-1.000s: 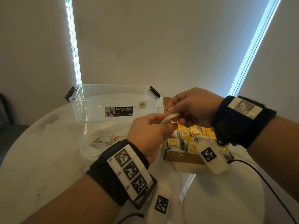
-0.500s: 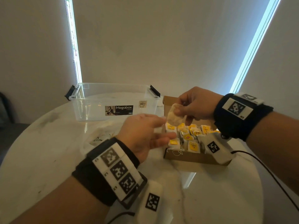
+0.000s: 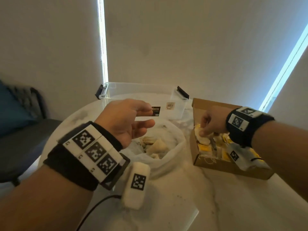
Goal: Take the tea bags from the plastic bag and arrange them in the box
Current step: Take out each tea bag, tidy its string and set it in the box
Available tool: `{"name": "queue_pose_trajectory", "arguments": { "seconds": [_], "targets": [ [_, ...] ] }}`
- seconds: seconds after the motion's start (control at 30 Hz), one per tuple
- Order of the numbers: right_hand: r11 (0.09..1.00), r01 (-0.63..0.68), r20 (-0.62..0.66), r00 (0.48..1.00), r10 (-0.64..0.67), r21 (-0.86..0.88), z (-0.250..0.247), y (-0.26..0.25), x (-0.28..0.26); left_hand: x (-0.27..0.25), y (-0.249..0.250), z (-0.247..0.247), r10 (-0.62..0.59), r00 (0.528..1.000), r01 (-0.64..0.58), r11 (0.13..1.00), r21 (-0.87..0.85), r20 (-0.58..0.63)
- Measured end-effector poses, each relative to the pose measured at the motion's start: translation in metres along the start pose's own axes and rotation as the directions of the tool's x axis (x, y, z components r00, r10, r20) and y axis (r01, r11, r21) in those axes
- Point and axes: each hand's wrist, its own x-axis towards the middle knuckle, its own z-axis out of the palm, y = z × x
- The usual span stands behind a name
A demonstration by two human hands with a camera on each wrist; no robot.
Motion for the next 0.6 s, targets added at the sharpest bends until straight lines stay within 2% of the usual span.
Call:
{"name": "queue_pose_trajectory", "arguments": {
  "seconds": [0.1, 0.17, 0.23, 0.3, 0.37, 0.4, 0.47, 0.53, 0.6],
  "targets": [
    [0.998, -0.007, -0.108, 0.994, -0.001, -0.068, -0.007, -0.014, 0.0, 0.009, -0.002, -0.017, 0.098, 0.99, -0.068, 0.96, 0.271, -0.097],
    [0.994, 0.084, -0.186, 0.978, -0.095, -0.067, -0.015, -0.031, -0.01, 0.015, -0.004, -0.025, 0.193, 0.975, -0.125, 0.881, 0.456, -0.106],
    [0.979, 0.205, -0.207, 0.957, -0.202, -0.008, -0.018, -0.055, -0.027, 0.021, -0.006, -0.032, 0.207, 0.974, -0.109, 0.794, 0.598, -0.097],
    [0.95, 0.294, -0.11, 0.953, -0.283, 0.103, -0.016, -0.081, -0.045, 0.026, -0.007, -0.036, 0.131, 0.985, -0.017, 0.715, 0.699, -0.11],
    [0.931, 0.299, 0.061, 0.946, -0.318, 0.211, -0.008, -0.1, -0.059, 0.029, -0.013, -0.037, 0.05, 0.99, 0.069, 0.638, 0.767, -0.13],
    [0.937, 0.278, 0.122, 0.944, -0.308, 0.212, -0.002, -0.106, -0.062, 0.03, -0.016, -0.036, 0.007, 0.991, 0.102, 0.597, 0.796, -0.132],
    [0.963, 0.263, 0.154, 0.951, -0.269, 0.059, 0.009, -0.113, -0.06, 0.033, -0.023, -0.035, -0.074, 0.988, 0.151, 0.555, 0.818, -0.133],
    [0.956, 0.27, 0.149, 0.956, -0.253, -0.111, 0.018, -0.114, -0.058, 0.037, -0.028, -0.034, -0.096, 0.989, 0.145, 0.571, 0.808, -0.11],
    [0.952, 0.274, 0.161, 0.954, -0.251, -0.139, 0.025, -0.113, -0.056, 0.041, -0.03, -0.033, -0.1, 0.99, 0.138, 0.589, 0.796, -0.098]
  ]
}}
